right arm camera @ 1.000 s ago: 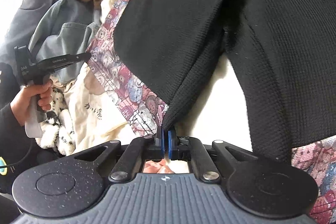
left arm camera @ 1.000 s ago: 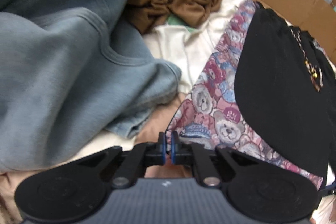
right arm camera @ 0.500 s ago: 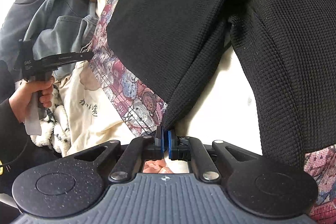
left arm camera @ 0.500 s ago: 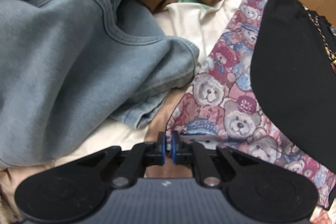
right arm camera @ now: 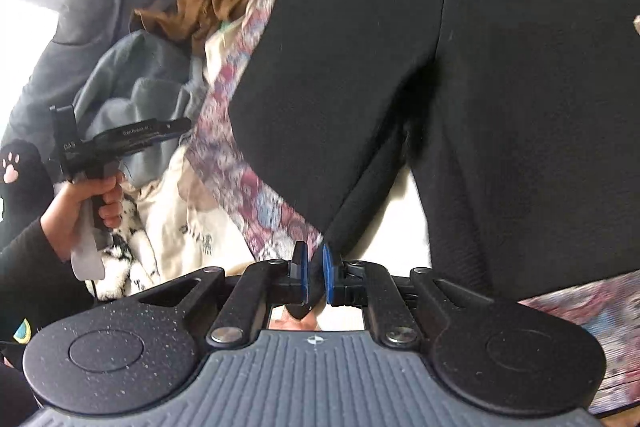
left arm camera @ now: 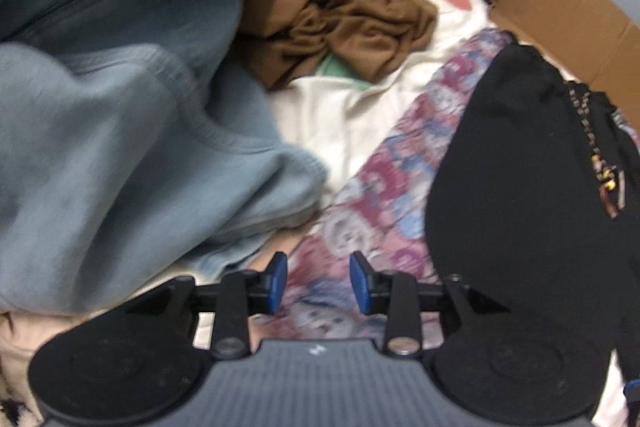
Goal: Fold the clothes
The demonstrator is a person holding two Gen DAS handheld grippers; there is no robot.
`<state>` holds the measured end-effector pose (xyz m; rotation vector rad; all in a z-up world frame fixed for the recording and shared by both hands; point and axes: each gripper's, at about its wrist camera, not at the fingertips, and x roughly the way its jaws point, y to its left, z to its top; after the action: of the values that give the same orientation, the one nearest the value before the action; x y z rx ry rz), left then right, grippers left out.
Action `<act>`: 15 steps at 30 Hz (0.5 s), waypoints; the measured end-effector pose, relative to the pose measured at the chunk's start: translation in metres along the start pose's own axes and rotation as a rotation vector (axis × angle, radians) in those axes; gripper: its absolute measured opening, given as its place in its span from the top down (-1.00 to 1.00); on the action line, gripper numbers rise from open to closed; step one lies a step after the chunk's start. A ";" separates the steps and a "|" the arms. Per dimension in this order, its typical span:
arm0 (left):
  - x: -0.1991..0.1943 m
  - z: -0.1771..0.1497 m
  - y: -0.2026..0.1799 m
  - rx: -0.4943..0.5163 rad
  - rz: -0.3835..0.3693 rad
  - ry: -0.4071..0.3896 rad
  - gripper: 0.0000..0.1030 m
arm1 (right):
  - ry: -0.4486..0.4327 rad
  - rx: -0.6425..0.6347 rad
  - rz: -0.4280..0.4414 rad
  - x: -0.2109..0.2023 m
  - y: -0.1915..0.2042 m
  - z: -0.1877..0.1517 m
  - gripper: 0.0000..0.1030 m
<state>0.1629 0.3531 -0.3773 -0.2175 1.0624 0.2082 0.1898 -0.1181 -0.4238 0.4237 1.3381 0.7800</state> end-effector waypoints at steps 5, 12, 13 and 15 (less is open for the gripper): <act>0.001 0.010 -0.020 0.023 -0.052 -0.022 0.28 | -0.084 -0.023 -0.046 -0.028 -0.007 0.010 0.85; 0.007 0.031 -0.041 0.068 -0.087 -0.034 0.17 | -0.216 -0.012 -0.172 -0.071 -0.039 0.020 0.75; 0.008 0.033 -0.043 0.072 -0.093 -0.036 0.16 | -0.230 -0.001 -0.191 -0.077 -0.046 0.021 0.73; 0.010 0.037 -0.047 0.079 -0.105 -0.043 0.14 | -0.256 0.020 -0.235 -0.088 -0.060 0.023 0.72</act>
<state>0.2116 0.3187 -0.3656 -0.1964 1.0112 0.0757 0.2246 -0.2183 -0.3989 0.3607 1.1316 0.4993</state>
